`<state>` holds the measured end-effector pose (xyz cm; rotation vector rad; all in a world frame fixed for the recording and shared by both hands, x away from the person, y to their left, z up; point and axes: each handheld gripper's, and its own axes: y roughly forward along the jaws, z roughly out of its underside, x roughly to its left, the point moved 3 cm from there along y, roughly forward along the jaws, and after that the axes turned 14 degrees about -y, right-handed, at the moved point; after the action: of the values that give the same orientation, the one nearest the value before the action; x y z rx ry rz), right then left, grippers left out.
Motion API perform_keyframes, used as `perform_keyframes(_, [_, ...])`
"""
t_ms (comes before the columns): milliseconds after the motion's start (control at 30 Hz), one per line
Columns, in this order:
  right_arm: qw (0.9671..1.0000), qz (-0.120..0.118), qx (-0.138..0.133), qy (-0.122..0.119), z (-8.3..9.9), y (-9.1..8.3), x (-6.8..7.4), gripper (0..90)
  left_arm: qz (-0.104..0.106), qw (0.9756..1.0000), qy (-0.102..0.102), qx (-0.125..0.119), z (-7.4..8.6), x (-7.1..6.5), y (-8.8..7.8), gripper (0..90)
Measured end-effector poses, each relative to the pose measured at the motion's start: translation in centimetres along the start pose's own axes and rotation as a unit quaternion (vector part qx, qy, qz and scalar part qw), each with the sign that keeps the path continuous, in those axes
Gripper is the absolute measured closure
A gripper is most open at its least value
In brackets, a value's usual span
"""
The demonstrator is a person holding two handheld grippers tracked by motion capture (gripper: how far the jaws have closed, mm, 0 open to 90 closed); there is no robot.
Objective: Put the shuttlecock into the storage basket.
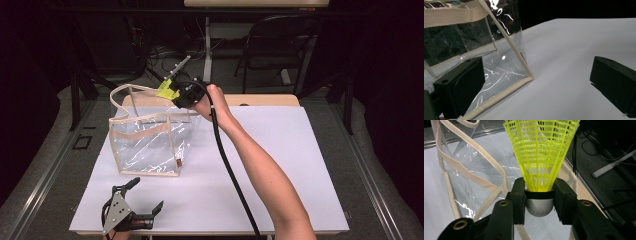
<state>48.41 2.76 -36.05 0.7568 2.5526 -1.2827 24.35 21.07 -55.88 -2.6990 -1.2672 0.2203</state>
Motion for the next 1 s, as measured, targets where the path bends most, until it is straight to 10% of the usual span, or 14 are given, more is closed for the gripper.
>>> perform_keyframes(1000, [0.9996, -0.014, 0.026, -0.004, 0.4, 1.7, -0.2, 64.5, 0.0, 1.0, -0.002, -0.002, 0.0, 0.0, 0.0, 0.0])
